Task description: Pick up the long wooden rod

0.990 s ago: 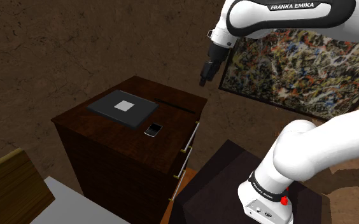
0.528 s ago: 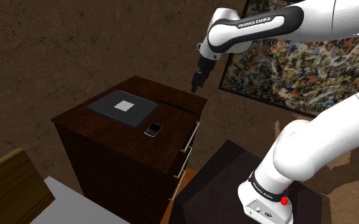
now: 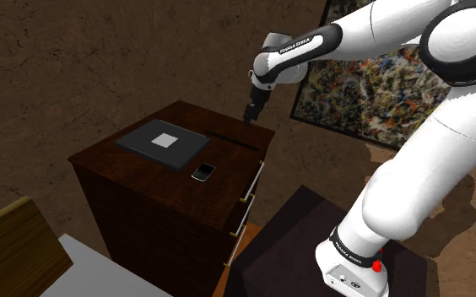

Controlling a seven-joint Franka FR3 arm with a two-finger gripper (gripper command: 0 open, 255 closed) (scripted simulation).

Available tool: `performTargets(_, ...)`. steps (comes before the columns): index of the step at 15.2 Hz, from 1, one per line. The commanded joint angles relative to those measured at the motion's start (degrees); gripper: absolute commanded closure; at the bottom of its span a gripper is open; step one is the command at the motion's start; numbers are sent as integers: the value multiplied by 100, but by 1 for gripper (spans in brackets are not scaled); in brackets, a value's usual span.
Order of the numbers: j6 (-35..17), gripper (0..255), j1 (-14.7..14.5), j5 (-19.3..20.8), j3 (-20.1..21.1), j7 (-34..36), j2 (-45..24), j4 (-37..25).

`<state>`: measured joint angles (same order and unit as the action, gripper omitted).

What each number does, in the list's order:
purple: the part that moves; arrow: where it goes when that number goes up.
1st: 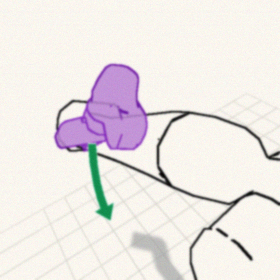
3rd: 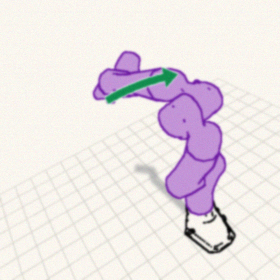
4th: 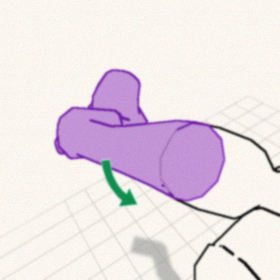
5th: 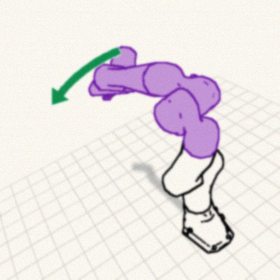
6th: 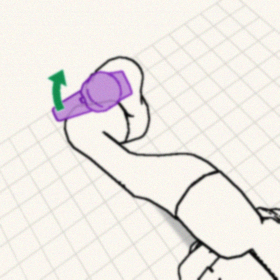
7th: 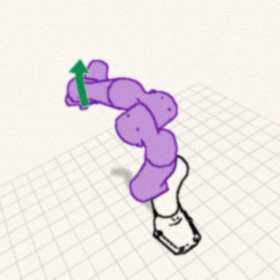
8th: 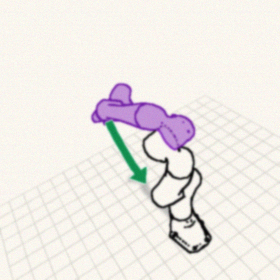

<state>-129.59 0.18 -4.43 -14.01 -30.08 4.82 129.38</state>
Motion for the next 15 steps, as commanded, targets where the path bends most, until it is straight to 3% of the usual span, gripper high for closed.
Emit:
performTargets(1, -266, 0, 3, -133, -42, -211, -446, -165)
performTargets(8, -719, 0, 197, -660, -25, -937, -2037, -1228)
performTargets(15, -828, 0, 546, -981, 163, -1413, -3633, -2686)
